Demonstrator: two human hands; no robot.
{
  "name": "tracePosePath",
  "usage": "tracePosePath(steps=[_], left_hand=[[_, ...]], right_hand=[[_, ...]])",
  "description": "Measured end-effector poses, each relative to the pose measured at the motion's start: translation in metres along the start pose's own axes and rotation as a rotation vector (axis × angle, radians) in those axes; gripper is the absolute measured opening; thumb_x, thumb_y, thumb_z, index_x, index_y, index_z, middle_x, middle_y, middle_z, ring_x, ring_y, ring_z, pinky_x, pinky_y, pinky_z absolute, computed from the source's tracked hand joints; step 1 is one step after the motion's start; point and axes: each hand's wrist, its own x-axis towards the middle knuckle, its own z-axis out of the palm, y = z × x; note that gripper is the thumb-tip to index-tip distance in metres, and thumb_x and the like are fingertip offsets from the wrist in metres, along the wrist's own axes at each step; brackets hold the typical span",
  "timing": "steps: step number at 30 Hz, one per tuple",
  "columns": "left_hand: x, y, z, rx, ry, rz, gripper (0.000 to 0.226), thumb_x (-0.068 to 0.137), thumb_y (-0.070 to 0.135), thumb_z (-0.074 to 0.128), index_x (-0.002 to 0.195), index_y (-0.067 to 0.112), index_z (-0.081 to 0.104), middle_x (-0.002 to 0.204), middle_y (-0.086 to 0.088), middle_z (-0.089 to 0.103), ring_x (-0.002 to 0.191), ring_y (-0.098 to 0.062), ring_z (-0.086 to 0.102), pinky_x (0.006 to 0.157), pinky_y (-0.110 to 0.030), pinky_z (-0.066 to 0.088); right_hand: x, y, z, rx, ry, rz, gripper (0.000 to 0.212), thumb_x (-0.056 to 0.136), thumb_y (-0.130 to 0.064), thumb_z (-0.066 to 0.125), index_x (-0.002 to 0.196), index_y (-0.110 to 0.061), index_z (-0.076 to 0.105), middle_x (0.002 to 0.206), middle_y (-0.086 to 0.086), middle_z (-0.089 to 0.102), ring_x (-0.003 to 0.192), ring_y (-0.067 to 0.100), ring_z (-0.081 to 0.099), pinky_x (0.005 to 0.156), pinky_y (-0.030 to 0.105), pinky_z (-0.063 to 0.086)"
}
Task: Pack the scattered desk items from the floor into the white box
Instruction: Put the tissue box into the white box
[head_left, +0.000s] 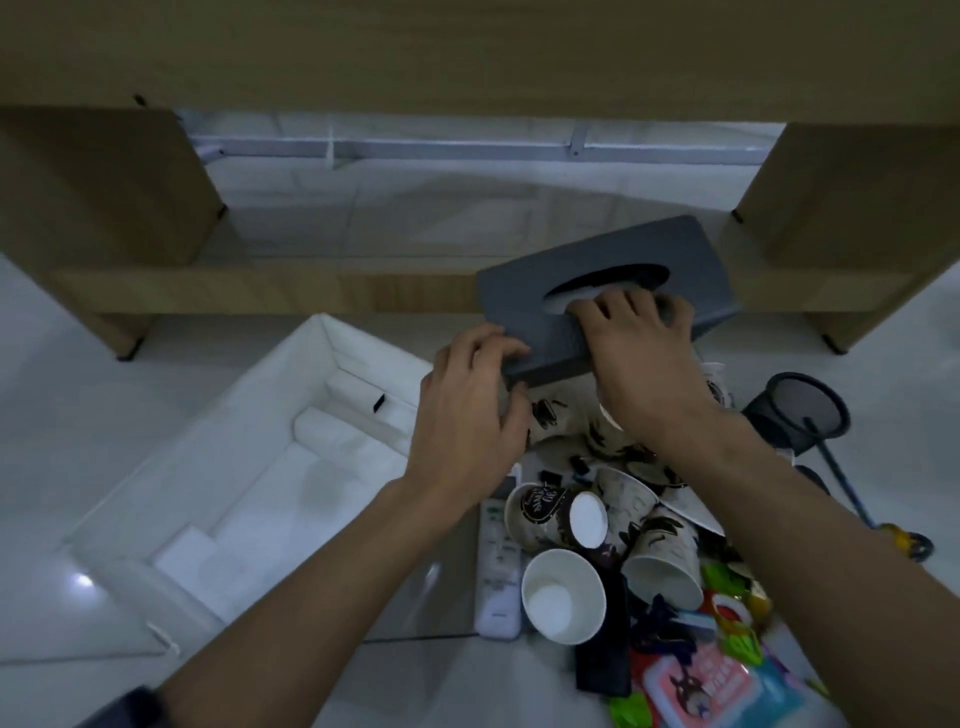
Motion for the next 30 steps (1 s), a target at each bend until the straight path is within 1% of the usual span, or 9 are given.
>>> tracePosePath(steps=[4, 9, 13, 16, 20, 22, 24, 27, 30], left_hand=[[-0.01, 0.01, -0.032, -0.053, 0.107, 0.063, 0.029, 0.089, 0.022, 0.057, 0.118, 0.018, 0.059, 0.133, -0.001, 0.05, 0.121, -0.016, 0.048, 0.1, -0.043, 0.045], [-0.032, -0.004, -0.083, -0.145, 0.402, 0.079, 0.02, 0.096, 0.014, 0.05, 0.113, 0.01, 0.06, 0.122, -0.002, 0.055, 0.116, -0.018, 0.052, 0.098, -0.039, 0.047], [-0.062, -0.036, -0.125, -0.132, 0.564, -0.049, 0.029, 0.098, 0.009, 0.046, 0.126, 0.008, 0.051, 0.124, -0.004, 0.055, 0.113, -0.019, 0.053, 0.098, -0.026, 0.041], [-0.095, -0.076, -0.146, -0.004, 0.56, -0.191, 0.037, 0.097, 0.004, 0.044, 0.134, 0.01, 0.048, 0.127, 0.001, 0.052, 0.118, -0.018, 0.05, 0.102, -0.025, 0.037], [-0.138, -0.128, -0.159, 0.257, 0.421, -0.484, 0.055, 0.093, -0.008, 0.043, 0.146, 0.005, 0.039, 0.143, -0.017, 0.048, 0.129, -0.033, 0.046, 0.111, -0.041, 0.035], [-0.153, -0.139, -0.163, 0.145, 0.395, -0.619, 0.053, 0.099, -0.004, 0.039, 0.15, 0.006, 0.032, 0.15, -0.016, 0.041, 0.136, -0.03, 0.041, 0.114, -0.03, 0.028], [-0.164, -0.143, -0.166, -0.047, 0.412, -0.738, 0.048, 0.106, 0.008, 0.033, 0.153, 0.011, 0.027, 0.153, -0.006, 0.038, 0.138, -0.019, 0.038, 0.111, -0.023, 0.026], [-0.173, -0.145, -0.166, -0.129, 0.408, -0.793, 0.039, 0.108, 0.023, 0.029, 0.145, 0.018, 0.04, 0.132, 0.005, 0.052, 0.121, -0.013, 0.05, 0.098, -0.026, 0.038], [-0.174, -0.149, -0.164, -0.13, 0.42, -0.817, 0.03, 0.108, 0.029, 0.029, 0.12, 0.018, 0.054, 0.099, 0.002, 0.063, 0.093, -0.019, 0.059, 0.074, -0.031, 0.04]], right_hand=[[-0.007, -0.009, -0.038, 0.031, 0.056, -0.015, 0.068, 0.075, -0.003, 0.07, 0.137, -0.018, 0.049, 0.134, 0.013, 0.053, 0.128, 0.037, 0.044, 0.106, 0.055, 0.028], [-0.012, -0.048, -0.078, 0.178, 0.133, -0.156, 0.054, 0.089, -0.012, 0.063, 0.138, -0.023, 0.045, 0.139, 0.007, 0.049, 0.131, 0.031, 0.04, 0.108, 0.053, 0.026], [-0.008, -0.098, -0.088, 0.269, 0.155, -0.324, 0.054, 0.089, -0.007, 0.062, 0.137, -0.024, 0.046, 0.139, 0.005, 0.05, 0.132, 0.03, 0.039, 0.108, 0.05, 0.024], [-0.008, -0.134, -0.084, 0.339, 0.112, -0.448, 0.053, 0.091, -0.008, 0.061, 0.137, -0.028, 0.044, 0.139, 0.0, 0.048, 0.133, 0.024, 0.037, 0.109, 0.045, 0.021], [-0.015, -0.171, -0.065, 0.358, 0.037, -0.613, 0.053, 0.095, -0.012, 0.058, 0.14, -0.033, 0.04, 0.141, -0.006, 0.045, 0.135, 0.019, 0.034, 0.11, 0.043, 0.021], [-0.018, -0.185, -0.054, 0.357, 0.002, -0.671, 0.052, 0.097, -0.016, 0.057, 0.142, -0.034, 0.039, 0.142, -0.006, 0.044, 0.137, 0.019, 0.034, 0.112, 0.044, 0.021], [-0.019, -0.196, -0.042, 0.343, -0.046, -0.714, 0.051, 0.099, -0.021, 0.056, 0.145, -0.034, 0.037, 0.145, -0.005, 0.043, 0.139, 0.019, 0.032, 0.114, 0.046, 0.021], [-0.014, -0.209, -0.023, 0.309, -0.093, -0.737, 0.055, 0.099, -0.021, 0.057, 0.147, -0.034, 0.034, 0.146, -0.004, 0.042, 0.14, 0.02, 0.03, 0.116, 0.049, 0.021], [-0.002, -0.219, -0.003, 0.293, -0.106, -0.717, 0.062, 0.096, -0.012, 0.058, 0.149, -0.034, 0.033, 0.144, -0.001, 0.045, 0.139, 0.022, 0.031, 0.113, 0.051, 0.021]])
